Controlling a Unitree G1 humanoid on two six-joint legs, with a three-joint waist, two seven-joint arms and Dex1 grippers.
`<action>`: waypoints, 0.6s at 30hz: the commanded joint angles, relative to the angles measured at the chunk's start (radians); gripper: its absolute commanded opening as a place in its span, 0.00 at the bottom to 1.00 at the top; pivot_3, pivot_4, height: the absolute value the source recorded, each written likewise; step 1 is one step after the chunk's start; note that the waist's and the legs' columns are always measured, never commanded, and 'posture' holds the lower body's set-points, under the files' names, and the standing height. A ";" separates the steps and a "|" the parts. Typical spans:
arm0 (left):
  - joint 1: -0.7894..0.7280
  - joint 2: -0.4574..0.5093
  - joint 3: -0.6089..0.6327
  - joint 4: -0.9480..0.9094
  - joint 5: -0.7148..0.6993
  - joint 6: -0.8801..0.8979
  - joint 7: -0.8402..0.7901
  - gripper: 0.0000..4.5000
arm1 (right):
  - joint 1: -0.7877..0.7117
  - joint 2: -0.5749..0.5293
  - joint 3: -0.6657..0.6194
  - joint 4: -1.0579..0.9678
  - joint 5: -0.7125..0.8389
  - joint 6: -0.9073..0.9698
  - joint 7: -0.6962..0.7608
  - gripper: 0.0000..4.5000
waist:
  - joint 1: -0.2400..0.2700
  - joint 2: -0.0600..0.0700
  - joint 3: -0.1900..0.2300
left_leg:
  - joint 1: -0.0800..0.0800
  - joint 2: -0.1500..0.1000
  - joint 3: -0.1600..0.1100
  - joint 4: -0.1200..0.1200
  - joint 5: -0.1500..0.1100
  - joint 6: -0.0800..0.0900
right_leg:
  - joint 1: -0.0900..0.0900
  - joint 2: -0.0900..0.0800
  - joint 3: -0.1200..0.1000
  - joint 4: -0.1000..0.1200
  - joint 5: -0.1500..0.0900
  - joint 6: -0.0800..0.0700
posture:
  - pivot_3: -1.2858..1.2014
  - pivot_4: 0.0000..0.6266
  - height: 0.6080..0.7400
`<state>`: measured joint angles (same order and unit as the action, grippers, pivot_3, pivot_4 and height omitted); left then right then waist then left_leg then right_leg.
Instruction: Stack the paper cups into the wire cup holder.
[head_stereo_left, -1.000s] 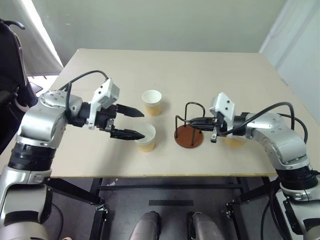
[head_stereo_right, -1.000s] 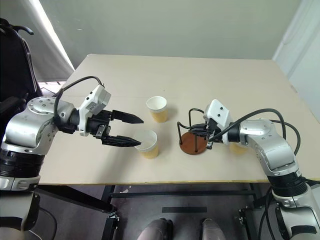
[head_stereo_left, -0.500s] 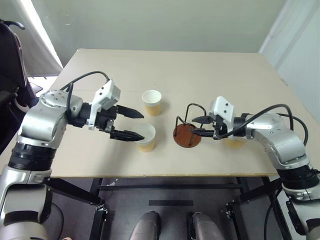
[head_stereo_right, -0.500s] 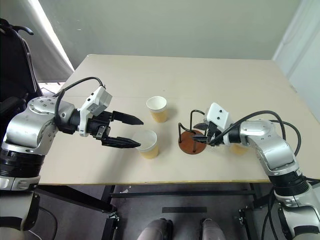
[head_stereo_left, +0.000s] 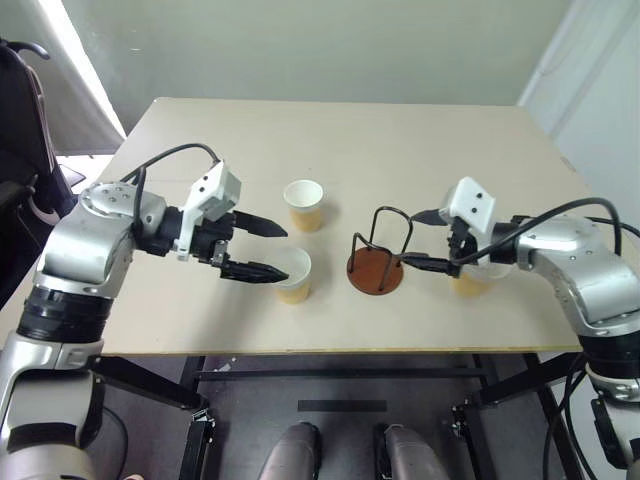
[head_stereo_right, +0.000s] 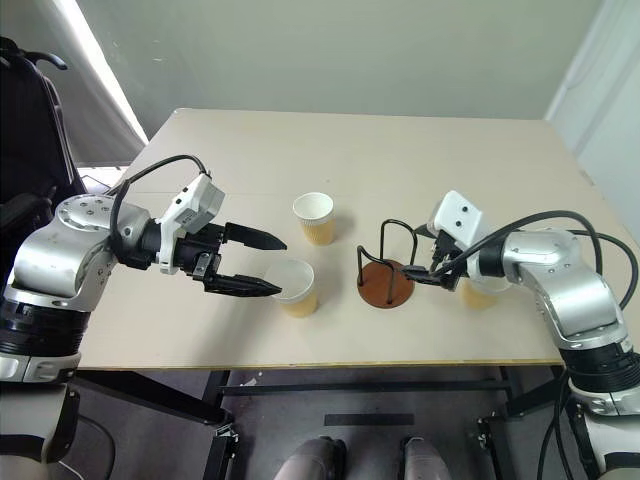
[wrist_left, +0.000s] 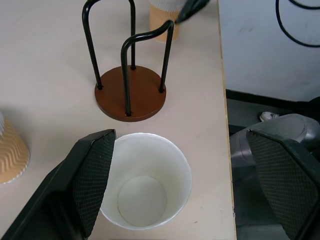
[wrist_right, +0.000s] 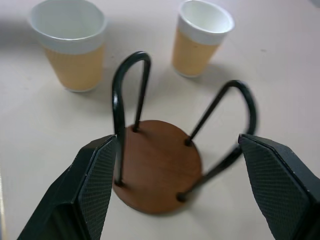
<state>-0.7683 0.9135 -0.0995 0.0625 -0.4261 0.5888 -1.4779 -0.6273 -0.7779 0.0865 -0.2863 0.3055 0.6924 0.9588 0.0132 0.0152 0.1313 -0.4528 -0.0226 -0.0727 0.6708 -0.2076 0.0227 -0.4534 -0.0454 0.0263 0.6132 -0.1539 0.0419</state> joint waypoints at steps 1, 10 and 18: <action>-0.014 0.027 -0.001 -0.011 0.037 -0.060 -0.011 1.00 | -0.034 -0.028 -0.081 -0.072 0.048 0.025 -0.009 0.86 | 0.000 0.000 0.000 | 0.000 0.000 0.000 0.000 0.000 0.000 | 0.000 0.000 0.000 0.000 0.000 0.000 | 0.52 0.24 1.00; -0.045 -0.004 -0.042 0.092 0.205 -0.272 0.081 1.00 | -0.060 -0.055 -0.125 -0.106 0.111 0.045 -0.003 0.86 | 0.001 0.000 0.000 | 0.000 0.000 0.000 0.000 -0.001 0.002 | 0.000 0.000 0.000 0.000 0.000 0.000 | 0.52 0.24 1.00; -0.102 -0.052 -0.033 0.210 0.292 -0.412 0.164 1.00 | -0.107 -0.047 -0.153 -0.115 0.192 0.061 -0.001 0.86 | 0.001 0.000 0.000 | -0.001 0.000 0.000 0.000 -0.002 0.005 | 0.000 0.000 0.000 0.000 0.000 0.000 | 0.52 0.24 1.00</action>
<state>-0.8221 0.8660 -0.1598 0.2523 -0.1572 0.2209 -1.3562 -0.7001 -0.8230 -0.0132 -0.3648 0.4609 0.7510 0.9602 0.0147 0.0151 0.1312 -0.4534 -0.0228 -0.0727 0.6710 -0.2095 0.0273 -0.4536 -0.0454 0.0265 0.6130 -0.1539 0.0422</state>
